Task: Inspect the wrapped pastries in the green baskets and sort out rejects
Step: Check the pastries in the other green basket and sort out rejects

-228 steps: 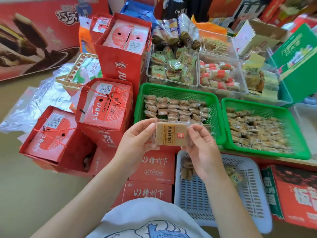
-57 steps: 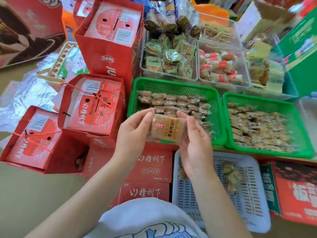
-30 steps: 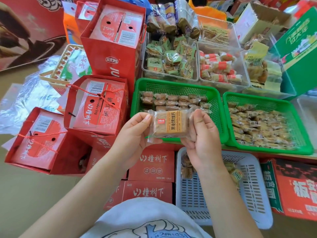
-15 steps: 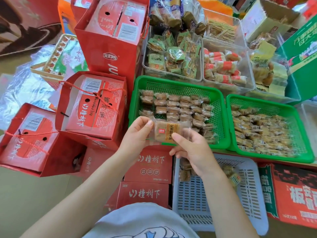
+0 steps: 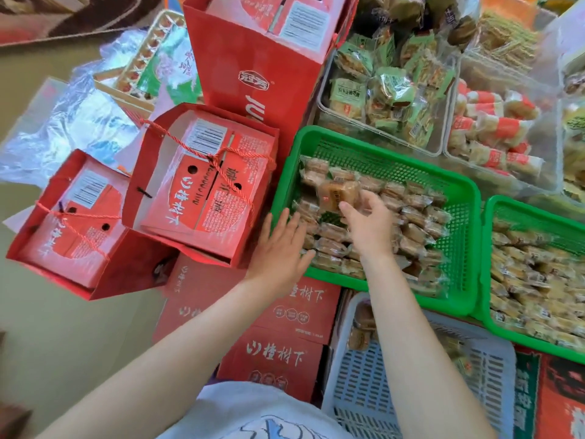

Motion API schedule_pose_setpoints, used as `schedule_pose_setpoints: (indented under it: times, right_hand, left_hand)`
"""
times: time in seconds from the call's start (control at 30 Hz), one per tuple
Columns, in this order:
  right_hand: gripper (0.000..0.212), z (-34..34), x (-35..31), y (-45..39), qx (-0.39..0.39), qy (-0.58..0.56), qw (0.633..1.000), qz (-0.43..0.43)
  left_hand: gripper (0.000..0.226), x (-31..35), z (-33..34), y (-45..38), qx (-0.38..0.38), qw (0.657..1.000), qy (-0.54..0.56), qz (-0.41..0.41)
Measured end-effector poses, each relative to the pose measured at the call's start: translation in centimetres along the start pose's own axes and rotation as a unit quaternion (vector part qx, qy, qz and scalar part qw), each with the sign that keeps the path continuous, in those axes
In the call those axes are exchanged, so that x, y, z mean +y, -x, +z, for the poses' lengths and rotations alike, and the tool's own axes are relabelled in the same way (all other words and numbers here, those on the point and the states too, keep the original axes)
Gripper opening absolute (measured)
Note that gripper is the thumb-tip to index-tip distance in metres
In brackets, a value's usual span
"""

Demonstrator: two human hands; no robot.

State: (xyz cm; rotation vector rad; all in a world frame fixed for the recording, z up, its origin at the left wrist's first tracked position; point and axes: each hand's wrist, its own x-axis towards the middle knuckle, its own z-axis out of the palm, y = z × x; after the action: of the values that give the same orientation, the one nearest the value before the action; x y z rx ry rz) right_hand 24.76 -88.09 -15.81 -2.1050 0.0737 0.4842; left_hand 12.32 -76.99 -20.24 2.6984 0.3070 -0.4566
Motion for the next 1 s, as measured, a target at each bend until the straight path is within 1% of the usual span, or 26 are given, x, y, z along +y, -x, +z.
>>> schedule_pose_setpoints:
  times: [0.07, 0.17, 0.23, 0.33, 0.4, 0.5, 0.6, 0.7, 0.8, 0.9, 1.0]
  right_hand:
    - [0.041, 0.1, 0.6, -0.1, 0.027, -0.03, 0.999, 0.011]
    - [0.033, -0.9, 1.4, 0.0, 0.039, -0.065, 0.997, 0.006]
    - [0.039, -1.7, 2.0, -0.1, 0.035, -0.073, 0.997, 0.009]
    - [0.044, -2.8, 3.2, -0.5, 0.023, -0.052, 0.998, 0.008]
    - [0.043, -2.9, 4.0, -0.7, 0.009, -0.042, 0.999, 0.004]
    - [0.044, -2.9, 4.6, -0.6, 0.0, 0.001, 1.0, -0.005]
    - [0.042, -2.4, 5.1, -0.7, -0.003, 0.099, 0.994, -0.039]
    - [0.042, -1.4, 4.8, -0.7, -0.023, 0.178, 0.978, -0.102]
    - [0.045, -0.7, 4.0, -1.3, -0.06, 0.213, 0.963, -0.154]
    - [0.048, -1.0, 3.5, -1.9, -0.093, 0.256, 0.943, -0.189]
    - [0.049, -1.4, 3.6, -1.5, -0.068, 0.307, 0.93, -0.192]
  left_hand:
    - [0.064, 0.8, -0.3, -2.5, 0.0, 1.0, -0.023, 0.008]
    - [0.063, 1.3, -0.2, -5.2, 0.003, 0.998, -0.059, 0.029]
    - [0.06, 1.2, -0.3, -6.4, 0.011, 0.998, -0.05, 0.033]
    - [0.058, 1.5, -1.4, -7.8, 0.001, 0.999, 0.037, 0.012]
    - [0.064, 1.7, -2.3, -8.6, -0.03, 0.991, 0.127, -0.038]
    - [0.076, 1.6, -2.7, -9.8, -0.076, 0.965, 0.23, -0.097]
    - [0.084, 1.4, -2.3, -10.4, -0.088, 0.955, 0.267, -0.099]
    - [0.084, 1.0, -1.8, -10.5, -0.066, 0.946, 0.302, -0.094]
    - [0.083, 0.7, -1.8, -10.2, -0.023, 0.93, 0.356, -0.086]
    - [0.085, 0.7, -1.9, -9.9, -0.007, 0.931, 0.358, -0.068]
    - [0.086, 0.7, -1.8, -10.0, -0.003, 0.93, 0.362, -0.068]
